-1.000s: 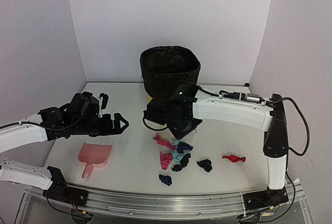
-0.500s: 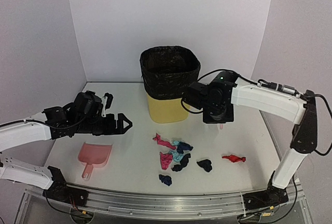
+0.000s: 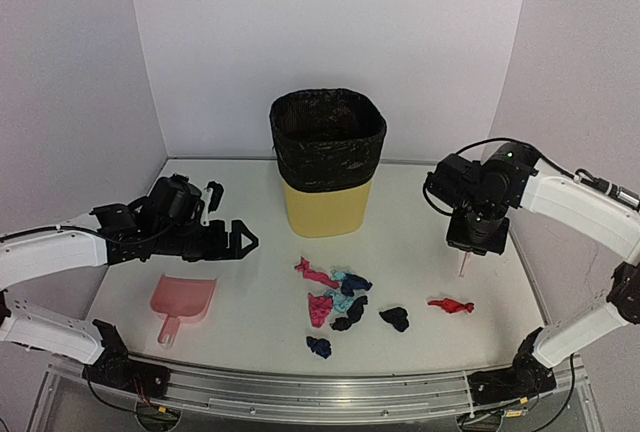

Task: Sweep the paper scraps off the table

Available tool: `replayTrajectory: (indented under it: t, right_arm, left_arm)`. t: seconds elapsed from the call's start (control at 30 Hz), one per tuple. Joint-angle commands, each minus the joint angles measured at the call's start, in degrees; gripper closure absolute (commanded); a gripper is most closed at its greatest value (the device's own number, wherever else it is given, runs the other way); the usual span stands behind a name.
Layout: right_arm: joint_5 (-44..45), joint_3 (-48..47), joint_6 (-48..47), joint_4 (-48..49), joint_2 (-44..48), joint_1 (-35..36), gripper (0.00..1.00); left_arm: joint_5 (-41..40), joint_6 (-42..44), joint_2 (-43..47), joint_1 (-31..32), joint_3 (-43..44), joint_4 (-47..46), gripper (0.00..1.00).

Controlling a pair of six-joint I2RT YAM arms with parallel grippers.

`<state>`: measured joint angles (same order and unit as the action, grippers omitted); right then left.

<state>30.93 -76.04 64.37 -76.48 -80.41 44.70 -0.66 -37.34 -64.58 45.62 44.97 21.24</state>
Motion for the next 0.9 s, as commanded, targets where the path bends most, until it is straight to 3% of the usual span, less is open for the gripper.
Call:
replayTrajectory:
  t: [0.0,0.43,0.87]
  right_arm:
    - [-4.1,3.7,-2.5,-38.6,1.7,-4.2,1.0]
    - [-14.3,9.9,-11.8,-38.6,-4.2,-5.8,1.0]
    - [-20.3,1.8,-14.3,-32.9,-9.5,-3.2,1.0]
  left_arm:
    - [3.0,1.4,-1.7,-0.8,1.8,-2.5,0.0]
    - [5.1,2.8,-3.1,-3.0,1.9,-2.5,0.0]
    - [6.7,3.5,-2.7,-4.9,1.2,-2.9,0.0]
